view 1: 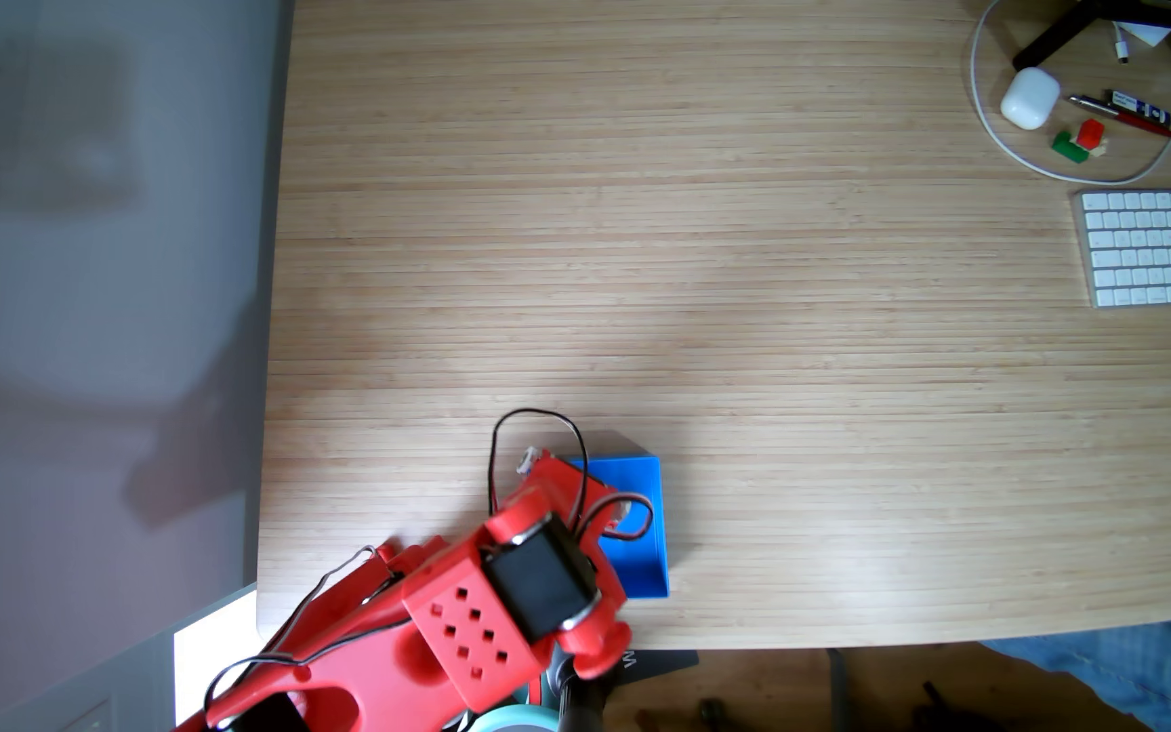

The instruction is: Put the red lego brick in blue bin

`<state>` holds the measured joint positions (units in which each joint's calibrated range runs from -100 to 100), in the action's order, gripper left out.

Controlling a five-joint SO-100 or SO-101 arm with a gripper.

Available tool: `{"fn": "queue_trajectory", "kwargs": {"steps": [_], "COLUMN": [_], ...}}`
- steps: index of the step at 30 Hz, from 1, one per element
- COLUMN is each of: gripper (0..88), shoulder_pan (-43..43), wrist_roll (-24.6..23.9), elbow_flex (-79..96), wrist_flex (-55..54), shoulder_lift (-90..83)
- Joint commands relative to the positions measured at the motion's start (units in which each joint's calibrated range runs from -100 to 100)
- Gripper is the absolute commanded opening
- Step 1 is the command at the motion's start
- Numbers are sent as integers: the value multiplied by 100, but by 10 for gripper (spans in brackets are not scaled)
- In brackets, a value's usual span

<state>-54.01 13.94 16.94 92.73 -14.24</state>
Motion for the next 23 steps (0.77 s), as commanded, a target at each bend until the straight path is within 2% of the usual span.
{"fn": "queue_trajectory", "kwargs": {"steps": [1,10,15,23], "gripper": [1,1,1,1], "shoulder_pan": [904,3255,3688,3897], "wrist_roll": [-440,-1534,-1680,-1719], "elbow_flex": [-115,-152,-106,-61], "wrist_flex": [110,69,77,69], "shoulder_lift": [-382,-374,-374,-374]}}
